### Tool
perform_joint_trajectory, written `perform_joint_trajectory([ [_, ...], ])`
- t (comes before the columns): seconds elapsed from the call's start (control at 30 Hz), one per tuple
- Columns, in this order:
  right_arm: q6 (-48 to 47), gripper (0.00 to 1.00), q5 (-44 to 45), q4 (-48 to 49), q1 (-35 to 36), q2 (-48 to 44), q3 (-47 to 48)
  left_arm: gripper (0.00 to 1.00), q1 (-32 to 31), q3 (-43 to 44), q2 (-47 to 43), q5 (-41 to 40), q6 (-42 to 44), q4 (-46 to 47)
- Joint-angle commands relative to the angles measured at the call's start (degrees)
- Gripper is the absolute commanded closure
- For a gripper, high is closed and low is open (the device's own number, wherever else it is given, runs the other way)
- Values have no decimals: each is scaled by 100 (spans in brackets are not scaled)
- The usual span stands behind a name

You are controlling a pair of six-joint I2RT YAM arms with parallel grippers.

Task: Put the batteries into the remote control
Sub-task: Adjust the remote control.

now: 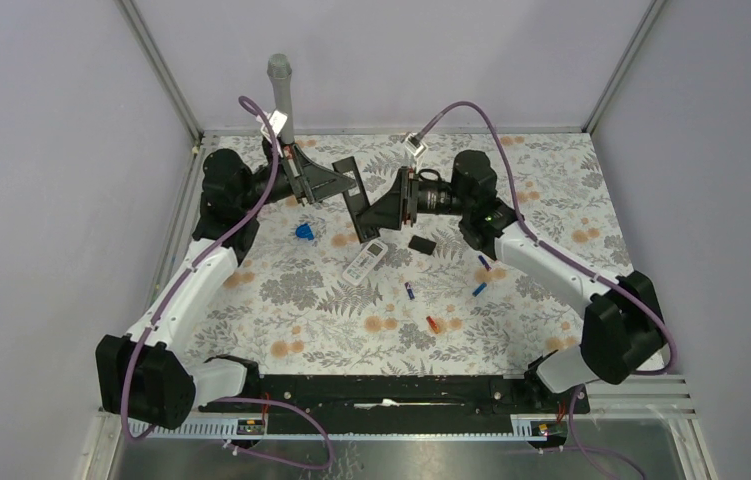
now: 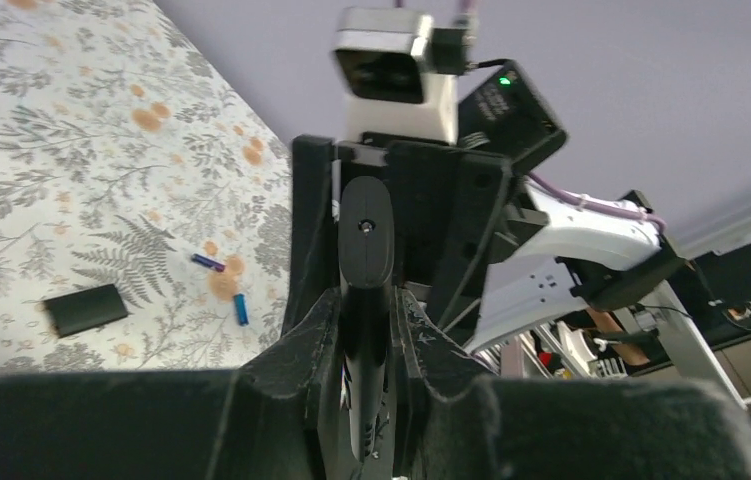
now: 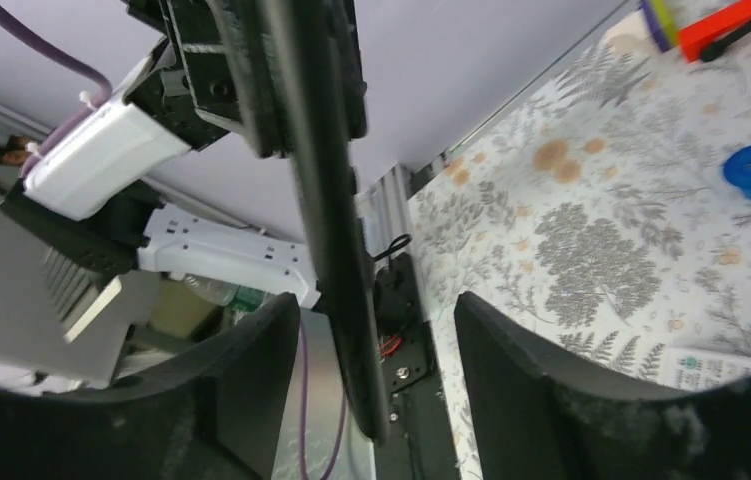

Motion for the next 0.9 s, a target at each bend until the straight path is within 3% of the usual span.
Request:
perform_joint_trajectory([
  [0.0, 459, 43, -897, 766, 132, 264, 396, 100, -80, 198, 45, 333, -558, 952],
  [0.1, 497, 68, -869, 723, 154, 338, 475, 98, -117, 213, 83, 286, -715, 1067],
  [0.17, 567, 80, -864, 803, 160, 347, 491, 81, -134, 212, 108, 281, -811, 1106],
  [0.23, 670, 88, -965, 952, 160, 361, 506, 53, -163, 187, 120, 338, -879, 1209],
  [0.33, 782, 92, -1094, 1010, 155, 454, 624, 38, -247, 152, 135, 327, -877, 1215],
  [0.43, 947, 92, -1209, 1137, 156, 547, 663, 46, -317, 172, 174, 334, -843, 1198],
  [0.53, 913, 91, -1162, 1048, 160, 551, 661, 73, -327, 175, 171, 320, -703, 1015],
  [0.57, 869, 88, -1136, 965, 152, 542, 660, 89, -321, 210, 148, 262, -550, 832],
  [0.6, 780, 76, -1081, 844, 150, 528, 651, 98, -320, 243, 123, 198, -379, 604],
  [0.73, 105, 13, -262, 151, -3, 116, 387, 100, -292, 427, -31, -272, 695, -642],
  [0.77, -78, 8, -28, -138, -68, -35, 304, 100, -267, 504, -71, -491, 987, -1038],
  [0.87, -609, 5, 461, -1094, -336, -358, 185, 100, -180, 684, -155, -1332, 1668, -2032],
])
